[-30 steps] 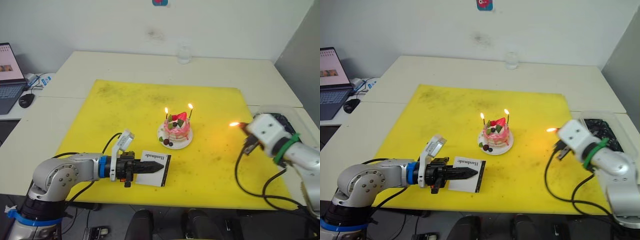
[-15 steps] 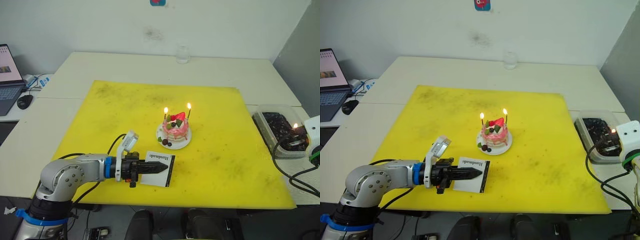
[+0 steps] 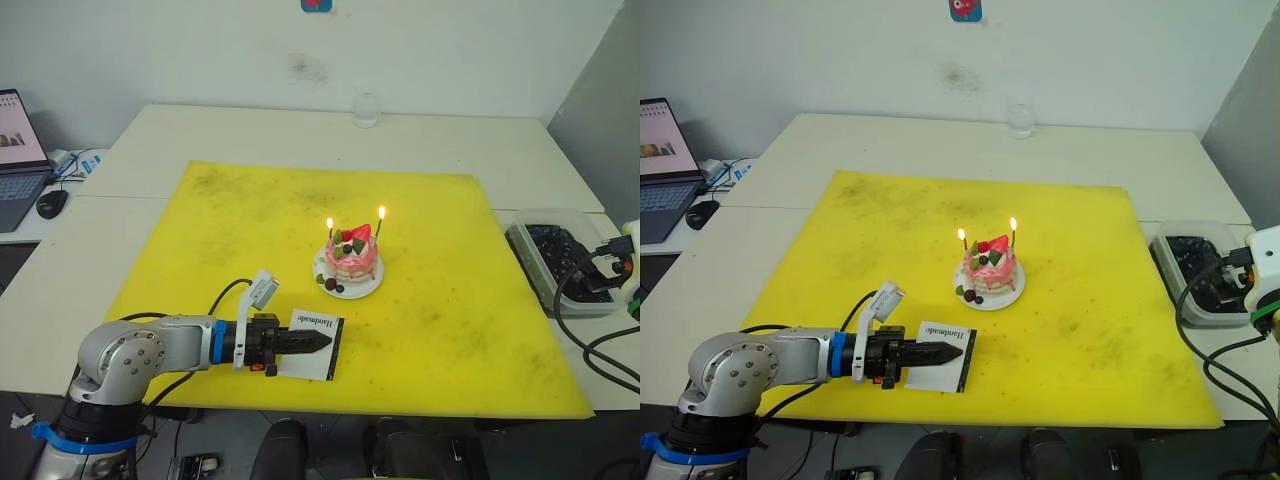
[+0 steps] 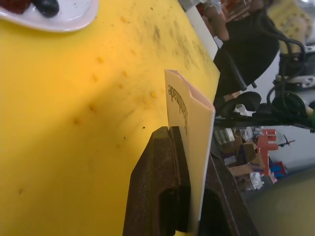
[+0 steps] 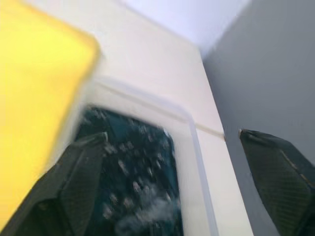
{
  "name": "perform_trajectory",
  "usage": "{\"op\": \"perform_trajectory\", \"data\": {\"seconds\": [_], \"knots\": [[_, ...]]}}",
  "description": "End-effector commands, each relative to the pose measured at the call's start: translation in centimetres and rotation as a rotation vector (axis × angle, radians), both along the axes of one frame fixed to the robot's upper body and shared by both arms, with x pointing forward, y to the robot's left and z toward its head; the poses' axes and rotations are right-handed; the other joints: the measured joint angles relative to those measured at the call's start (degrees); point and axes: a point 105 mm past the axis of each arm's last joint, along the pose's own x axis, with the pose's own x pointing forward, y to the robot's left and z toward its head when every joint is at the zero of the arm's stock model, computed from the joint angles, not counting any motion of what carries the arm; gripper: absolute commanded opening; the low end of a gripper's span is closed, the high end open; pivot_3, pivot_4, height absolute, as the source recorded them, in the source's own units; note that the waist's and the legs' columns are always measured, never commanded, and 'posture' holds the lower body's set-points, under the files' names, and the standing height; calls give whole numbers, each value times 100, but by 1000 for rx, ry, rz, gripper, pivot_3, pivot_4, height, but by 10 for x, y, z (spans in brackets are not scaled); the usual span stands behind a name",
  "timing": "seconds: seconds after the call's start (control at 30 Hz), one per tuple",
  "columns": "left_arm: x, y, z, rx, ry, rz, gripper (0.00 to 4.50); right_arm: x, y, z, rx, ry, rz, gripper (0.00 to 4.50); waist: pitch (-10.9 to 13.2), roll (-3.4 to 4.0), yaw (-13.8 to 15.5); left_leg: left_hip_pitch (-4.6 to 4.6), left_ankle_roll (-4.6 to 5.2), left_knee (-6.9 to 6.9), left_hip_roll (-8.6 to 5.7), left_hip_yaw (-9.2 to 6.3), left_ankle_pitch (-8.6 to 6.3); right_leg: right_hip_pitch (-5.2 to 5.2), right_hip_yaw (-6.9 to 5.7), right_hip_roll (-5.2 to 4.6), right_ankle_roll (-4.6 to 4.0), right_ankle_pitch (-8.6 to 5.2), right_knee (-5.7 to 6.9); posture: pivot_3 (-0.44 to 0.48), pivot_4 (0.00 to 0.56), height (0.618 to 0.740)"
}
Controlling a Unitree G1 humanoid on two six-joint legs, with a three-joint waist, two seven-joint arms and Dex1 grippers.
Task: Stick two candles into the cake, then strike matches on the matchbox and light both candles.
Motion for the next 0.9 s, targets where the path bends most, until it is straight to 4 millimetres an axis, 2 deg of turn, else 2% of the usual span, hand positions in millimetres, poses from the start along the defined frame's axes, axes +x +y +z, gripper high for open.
{"op": "perform_trajectory", "data": {"seconds": [0.03,0.17,0.33,0.43,0.57,0.8,0.9], "knots": [[1,1,-3,20,53,42,0,-15,45,16,32,13,251,4478,0,0,1,1,0,0,0,1,0,0,1,0,1,1,0,0,150,740],[1,-3,-13,39,119,70,0,-47,102,-8,121,230,548,4478,0,0,12,2,0,0,2,-7,0,6,-5,0,1,1,-1,0,150,740],[5,-9,-20,73,131,80,0,-64,132,-21,156,349,667,4478,-1,-1,10,8,1,4,-3,-4,0,10,0,-6,8,5,-1,0,150,740],[5,-13,-19,80,113,62,832,-67,142,-25,153,385,698,4500,-1,-2,15,13,5,6,-10,-5,3,20,-1,-11,12,8,-5,0,150,740],[4,-10,-15,98,93,52,2085,-69,144,-27,145,409,708,4500,-1,-3,18,11,6,5,-12,-6,4,21,-2,-13,10,6,-9,0,150,740],[3,9,4,147,12,51,4192,-71,145,-24,126,422,732,4500,0,-3,10,14,6,1,-7,-13,3,18,-9,-8,4,3,-6,0,150,740],[1,24,18,211,-88,54,4192,-69,142,-19,90,418,748,4500,1,-5,-2,13,5,0,-5,-12,3,11,-8,-6,2,3,-3,0,150,740]]}}
